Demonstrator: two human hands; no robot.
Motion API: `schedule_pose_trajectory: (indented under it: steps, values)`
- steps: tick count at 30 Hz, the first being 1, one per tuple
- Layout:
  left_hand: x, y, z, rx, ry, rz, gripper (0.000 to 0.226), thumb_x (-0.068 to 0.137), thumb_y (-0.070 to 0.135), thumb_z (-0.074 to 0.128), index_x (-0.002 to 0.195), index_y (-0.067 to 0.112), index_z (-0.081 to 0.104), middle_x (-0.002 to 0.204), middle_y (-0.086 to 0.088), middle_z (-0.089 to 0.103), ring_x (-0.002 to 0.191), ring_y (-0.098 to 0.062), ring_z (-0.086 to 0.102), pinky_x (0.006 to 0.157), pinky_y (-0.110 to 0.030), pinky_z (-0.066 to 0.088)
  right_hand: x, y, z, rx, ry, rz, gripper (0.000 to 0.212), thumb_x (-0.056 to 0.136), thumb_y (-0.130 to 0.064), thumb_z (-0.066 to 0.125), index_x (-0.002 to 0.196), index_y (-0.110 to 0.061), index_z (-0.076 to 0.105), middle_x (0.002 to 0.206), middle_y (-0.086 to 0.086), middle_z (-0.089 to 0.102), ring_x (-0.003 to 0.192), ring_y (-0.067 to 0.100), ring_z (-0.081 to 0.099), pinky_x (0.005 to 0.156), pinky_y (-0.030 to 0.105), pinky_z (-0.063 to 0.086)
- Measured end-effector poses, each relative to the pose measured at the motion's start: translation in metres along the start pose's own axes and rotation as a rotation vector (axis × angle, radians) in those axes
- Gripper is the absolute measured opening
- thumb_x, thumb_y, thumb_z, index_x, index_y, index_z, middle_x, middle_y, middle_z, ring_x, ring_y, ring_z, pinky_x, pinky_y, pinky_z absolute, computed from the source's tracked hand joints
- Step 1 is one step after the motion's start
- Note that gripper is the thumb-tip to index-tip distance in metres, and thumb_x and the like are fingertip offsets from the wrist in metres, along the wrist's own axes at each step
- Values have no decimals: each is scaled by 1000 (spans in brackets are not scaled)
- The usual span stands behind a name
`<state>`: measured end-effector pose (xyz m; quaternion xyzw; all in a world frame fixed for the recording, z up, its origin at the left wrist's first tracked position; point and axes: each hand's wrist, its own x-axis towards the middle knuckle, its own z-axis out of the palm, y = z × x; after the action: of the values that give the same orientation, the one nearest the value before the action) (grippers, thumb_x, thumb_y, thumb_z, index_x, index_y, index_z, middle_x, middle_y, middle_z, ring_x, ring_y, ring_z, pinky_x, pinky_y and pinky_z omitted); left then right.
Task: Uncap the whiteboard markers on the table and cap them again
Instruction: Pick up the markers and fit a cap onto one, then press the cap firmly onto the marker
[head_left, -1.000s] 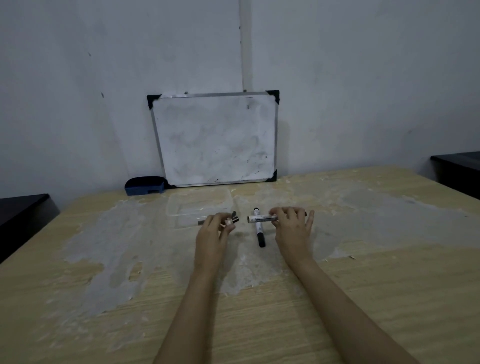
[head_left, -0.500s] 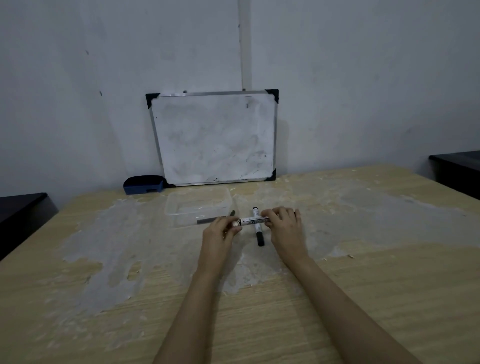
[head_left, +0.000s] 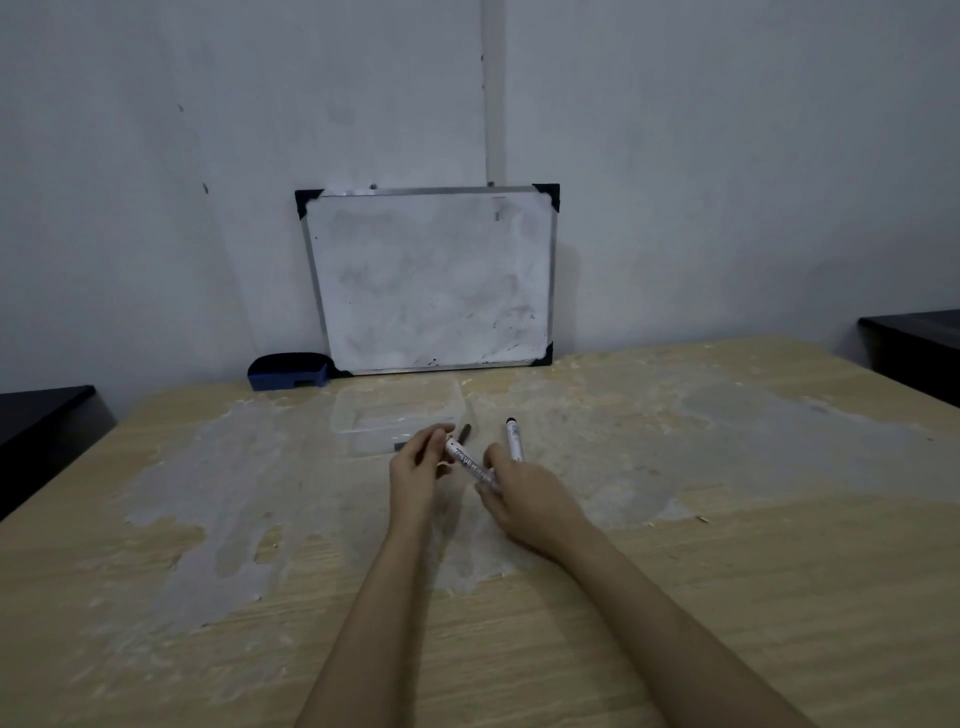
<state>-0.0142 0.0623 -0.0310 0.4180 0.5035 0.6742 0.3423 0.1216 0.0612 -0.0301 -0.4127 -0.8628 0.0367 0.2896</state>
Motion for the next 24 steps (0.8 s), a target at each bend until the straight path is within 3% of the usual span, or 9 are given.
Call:
schedule_pose_trajectory:
  steps: [5, 9, 12, 16, 24]
  values:
    - [2, 8, -5, -399, -55, -189, 18, 92, 14, 50, 95, 9, 67, 74, -1, 64, 70, -11, 62, 65, -19, 54, 4, -26, 15, 298, -72, 204, 25, 96, -23, 41, 118, -10, 41, 97, 17, 65, 82, 31, 60, 63, 35, 41]
    - [2, 10, -7, -466, -74, -312, 19, 93, 13, 47, 85, 9, 64, 74, -2, 71, 75, -10, 65, 69, -19, 53, 2, -31, 21, 356, -88, 282, 24, 97, -21, 40, 114, -5, 43, 97, 24, 64, 85, 37, 60, 63, 36, 41]
    - [3, 12, -10, -515, -76, -349, 21, 94, 11, 45, 81, 7, 61, 59, 2, 74, 60, -5, 70, 61, -16, 57, 3, -31, 23, 370, -95, 300, 23, 96, -20, 41, 113, -5, 44, 97, 25, 63, 86, 37, 59, 62, 33, 37]
    - [5, 10, -5, -526, -53, -350, 22, 93, 9, 45, 79, 5, 61, 55, 1, 73, 54, -4, 70, 54, -12, 56, 3, -30, 24, 378, -114, 333, 22, 96, -19, 40, 113, -4, 44, 97, 25, 63, 84, 37, 58, 63, 33, 37]
    - [5, 5, 1, -547, -26, -362, 23, 92, 4, 45, 77, 3, 61, 53, 1, 73, 53, -4, 70, 54, -12, 57, 5, -28, 25, 416, -130, 383, 20, 95, -19, 39, 111, -8, 46, 80, 9, 52, 70, 24, 50, 61, 34, 39]
